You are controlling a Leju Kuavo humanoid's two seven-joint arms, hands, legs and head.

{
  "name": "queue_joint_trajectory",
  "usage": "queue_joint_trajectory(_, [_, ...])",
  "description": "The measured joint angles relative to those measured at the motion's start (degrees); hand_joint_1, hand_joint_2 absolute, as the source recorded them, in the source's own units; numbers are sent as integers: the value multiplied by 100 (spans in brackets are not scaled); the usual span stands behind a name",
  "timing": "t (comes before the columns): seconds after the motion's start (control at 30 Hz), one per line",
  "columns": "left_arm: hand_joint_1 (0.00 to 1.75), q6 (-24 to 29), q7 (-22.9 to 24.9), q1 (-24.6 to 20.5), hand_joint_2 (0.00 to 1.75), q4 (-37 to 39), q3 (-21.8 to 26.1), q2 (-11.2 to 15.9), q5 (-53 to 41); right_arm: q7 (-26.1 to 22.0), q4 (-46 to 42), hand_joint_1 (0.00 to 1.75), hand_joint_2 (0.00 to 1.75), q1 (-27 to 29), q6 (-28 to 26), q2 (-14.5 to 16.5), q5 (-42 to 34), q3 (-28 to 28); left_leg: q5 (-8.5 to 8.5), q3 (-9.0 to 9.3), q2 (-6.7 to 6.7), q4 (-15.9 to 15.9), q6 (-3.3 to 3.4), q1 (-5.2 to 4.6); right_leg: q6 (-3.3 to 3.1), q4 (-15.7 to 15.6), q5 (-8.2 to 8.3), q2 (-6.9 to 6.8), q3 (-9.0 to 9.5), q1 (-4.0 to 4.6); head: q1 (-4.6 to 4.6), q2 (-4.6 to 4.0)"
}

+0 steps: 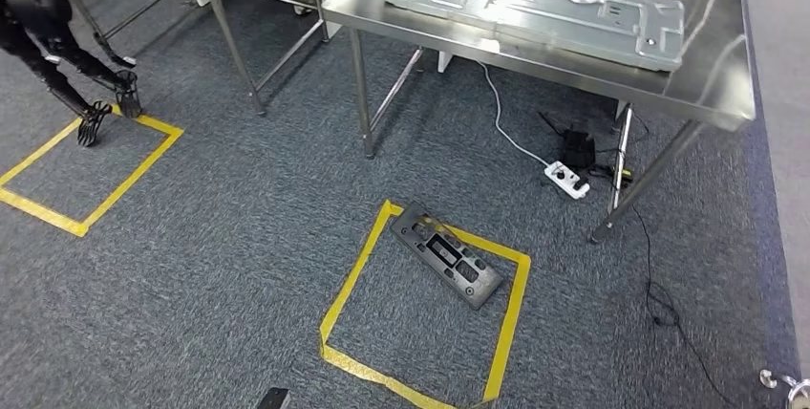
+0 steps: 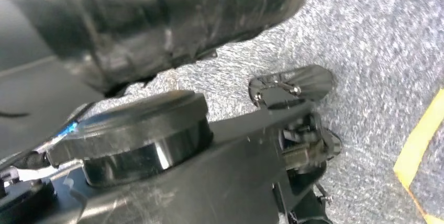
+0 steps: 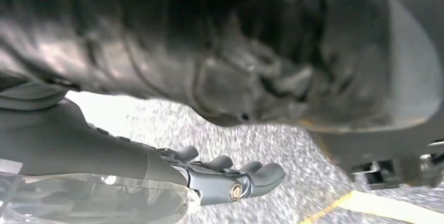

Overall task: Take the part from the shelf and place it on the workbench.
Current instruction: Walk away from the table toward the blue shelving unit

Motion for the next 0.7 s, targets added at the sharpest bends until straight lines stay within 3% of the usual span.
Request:
queue_joint_trajectory(0.07, [0, 23, -4, -14, 0, 0, 0, -24, 51, 26, 1, 0, 0, 27, 26, -5, 51, 49, 40, 13, -108, -27, 42, 14, 15, 637, -346, 269, -297, -7, 33, 0])
queue_joint_trajectory(0.1, [0, 31, -5, -18, 0, 0, 0, -37, 66, 41, 1, 0, 0, 50, 29, -7, 64, 74, 45, 5, -171, -23, 51, 10, 18, 994, -491, 319, -470, -6, 44, 0])
queue_joint_trajectory(0.13, [0, 36, -5, -15, 0, 0, 0, -47, 79, 53, 1, 0, 0, 71, 33, -9, 74, 94, 45, 0, -242, -14, 54, 8, 22, 1230, -545, 339, -591, -6, 45, 0])
queue_joint_trajectory(0.17, [0, 42, -4, -8, 0, 0, 0, -53, 91, 60, 2, 0, 0, 84, 41, -11, 85, 109, 43, -3, -317, 1, 52, 8, 26, 1284, -493, 349, -632, -9, 45, 0])
queue_joint_trajectory(0.23, [0, 55, -4, 0, 0, 0, 0, -60, 128, 66, 3, 0, 0, 89, 58, -13, 111, 131, 24, -8, -466, 51, 30, 16, 26, 769, -119, 413, -411, -27, 46, 0])
queue_joint_trajectory(0.27, [0, 65, -4, 0, 0, 0, 0, -66, 154, 70, 3, 0, 0, 88, 70, -15, 129, 146, 7, -19, -534, 85, 7, 20, 22, 392, 39, 535, -239, -41, 45, 0])
queue_joint_trajectory(0.33, [0, 92, -4, -6, 0, 0, 0, -77, 226, 80, 4, 0, 0, 92, 93, -21, 175, 191, -21, -72, -646, 162, -52, 19, -3, -112, 195, 727, -28, -55, 42, 0])
queue_joint_trajectory(0.37, [0, 102, -4, -6, 0, 0, 0, -83, 256, 87, 4, 0, 0, 94, 97, -23, 193, 213, -23, -103, -687, 175, -82, 21, -23, -163, 174, 765, -16, -47, 38, 0])
queue_joint_trajectory(0.43, [0, 111, 11, -1, 0, 0, 0, -95, 287, 97, 5, 0, 0, 103, 66, -23, 207, 243, -16, -148, -743, 173, -141, 34, -86, -179, 200, 655, -9, -38, 34, 0])
queue_joint_trajectory(0.5, [0, 104, 31, 4, 0, 0, 0, -120, 281, 87, 6, 0, 0, 112, 0, -33, 187, 253, -136, -236, -560, 342, -202, 36, -152, -205, 219, 538, 13, -51, 4, 0])
queue_joint_trajectory(0.57, [0, 63, 37, -6, 0, 0, 0, -141, 223, 44, 8, 0, 0, 126, -39, -60, 158, 262, -485, -524, -262, 953, -260, 45, -189, -214, 220, 395, 13, -45, -38, 0])
queue_joint_trajectory(0.63, [0, -36, 67, -14, 0, 0, -2, -143, 94, -19, 9, 0, 0, 155, -42, -123, 123, 269, -776, -867, -152, 1658, -297, 67, -201, -213, 210, 226, 4, -30, -50, 0])
queue_joint_trajectory(0.67, [0, -103, 104, -13, 0, 0, -10, -143, 4, -51, 10, 0, 0, 168, -42, -166, 99, 269, -782, -931, -135, 1790, -303, 72, -202, -212, 205, 144, 2, -26, -51, 0])
queue_joint_trajectory(0.7, [0, -175, 159, -12, 0, 0, -33, -139, -98, -83, 13, 0, 0, 175, -42, -212, 65, 269, -678, -874, -116, 1688, -301, 76, -199, -212, 200, 68, 5, -25, -50, 0])
